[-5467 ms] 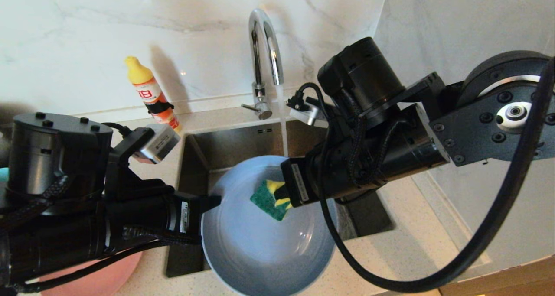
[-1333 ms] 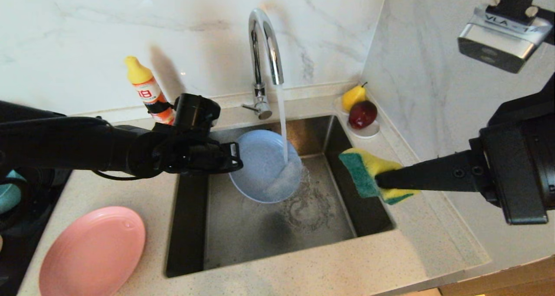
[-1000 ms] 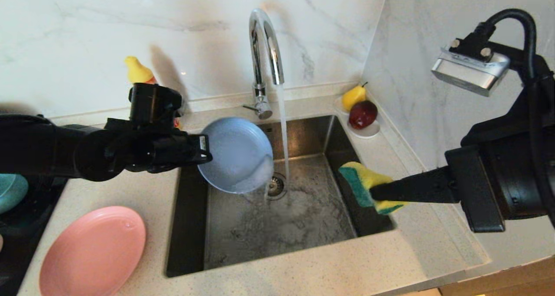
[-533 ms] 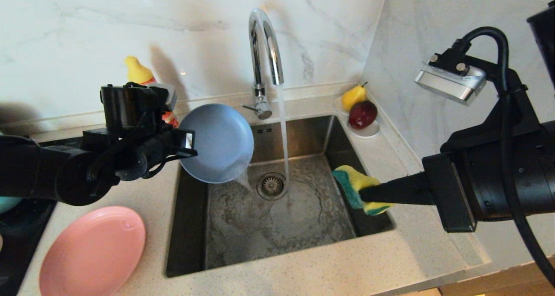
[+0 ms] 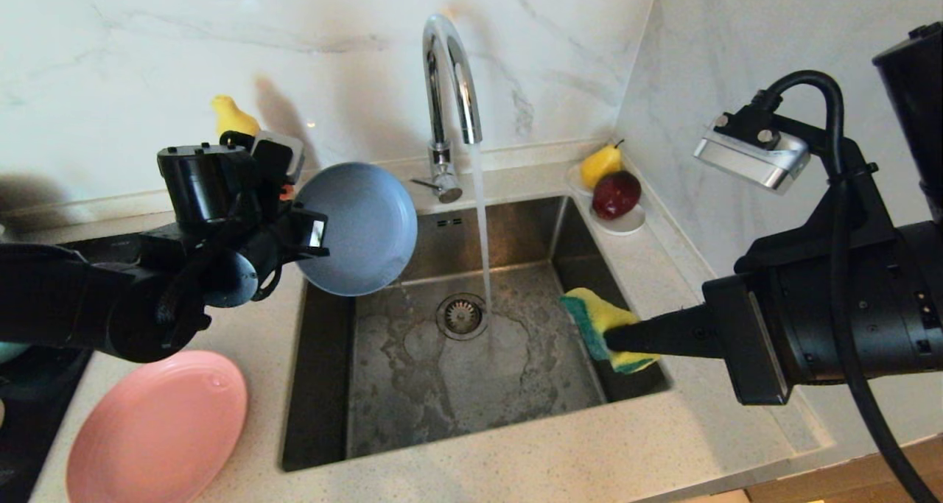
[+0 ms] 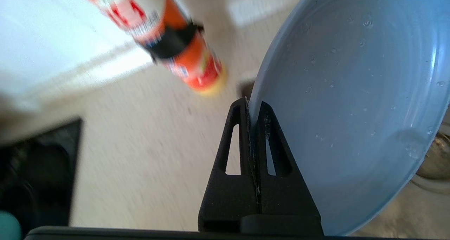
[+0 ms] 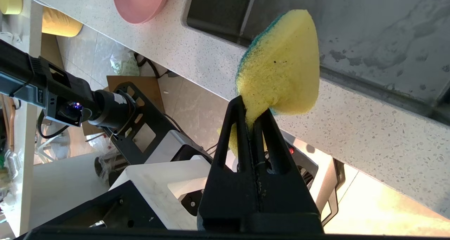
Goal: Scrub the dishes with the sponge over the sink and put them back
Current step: Rinse the plate, then place the plate on the table
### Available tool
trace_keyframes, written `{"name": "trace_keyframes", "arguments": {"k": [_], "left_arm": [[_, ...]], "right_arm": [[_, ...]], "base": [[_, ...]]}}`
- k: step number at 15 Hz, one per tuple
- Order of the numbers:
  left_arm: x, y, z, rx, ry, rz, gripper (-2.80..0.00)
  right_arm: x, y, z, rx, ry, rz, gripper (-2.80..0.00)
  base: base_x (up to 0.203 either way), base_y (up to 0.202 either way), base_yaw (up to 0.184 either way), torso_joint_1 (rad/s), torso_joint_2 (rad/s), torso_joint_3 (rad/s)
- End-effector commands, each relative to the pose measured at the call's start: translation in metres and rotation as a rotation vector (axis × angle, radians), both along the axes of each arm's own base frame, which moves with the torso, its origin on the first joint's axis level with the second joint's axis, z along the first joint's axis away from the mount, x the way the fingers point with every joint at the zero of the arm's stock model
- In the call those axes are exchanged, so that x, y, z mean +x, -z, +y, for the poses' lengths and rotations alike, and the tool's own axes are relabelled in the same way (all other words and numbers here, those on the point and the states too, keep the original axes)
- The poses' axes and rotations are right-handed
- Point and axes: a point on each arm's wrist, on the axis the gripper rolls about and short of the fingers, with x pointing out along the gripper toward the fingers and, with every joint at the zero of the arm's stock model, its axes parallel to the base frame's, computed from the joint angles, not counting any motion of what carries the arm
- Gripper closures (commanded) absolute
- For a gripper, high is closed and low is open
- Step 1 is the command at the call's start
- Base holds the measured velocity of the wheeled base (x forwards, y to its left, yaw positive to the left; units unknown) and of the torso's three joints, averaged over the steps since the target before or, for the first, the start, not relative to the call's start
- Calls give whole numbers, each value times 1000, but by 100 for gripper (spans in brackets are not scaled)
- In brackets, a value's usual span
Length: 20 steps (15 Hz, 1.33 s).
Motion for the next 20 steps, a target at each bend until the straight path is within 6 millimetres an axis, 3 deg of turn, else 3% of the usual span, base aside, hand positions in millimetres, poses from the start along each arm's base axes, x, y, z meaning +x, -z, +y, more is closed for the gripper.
{"name": "trace_keyframes", "arguments": {"k": [1,7,13,16,20], "left_arm": [[3,8,-1,28,-4,-50,0],[-2,2,1,-12,-4,-27,0],[-36,-34,8,-341,73,304,0],[-58,-62,34,-603,115,411,0],[-85,-72,75,-785,44,449,0]], "right_arm": [[2,2,2,-6,1,10,0],[3,2,1,-7,6,10,0],[11,6,-1,-19,37,24,0],[11,9,-2,-27,39,32,0],[9,15,-4,-43,40,47,0]], "base": [[0,0,0,0,0,0],[0,0,0,0,0,0],[0,0,0,0,0,0],[0,0,0,0,0,0],[0,0,0,0,0,0]]}}
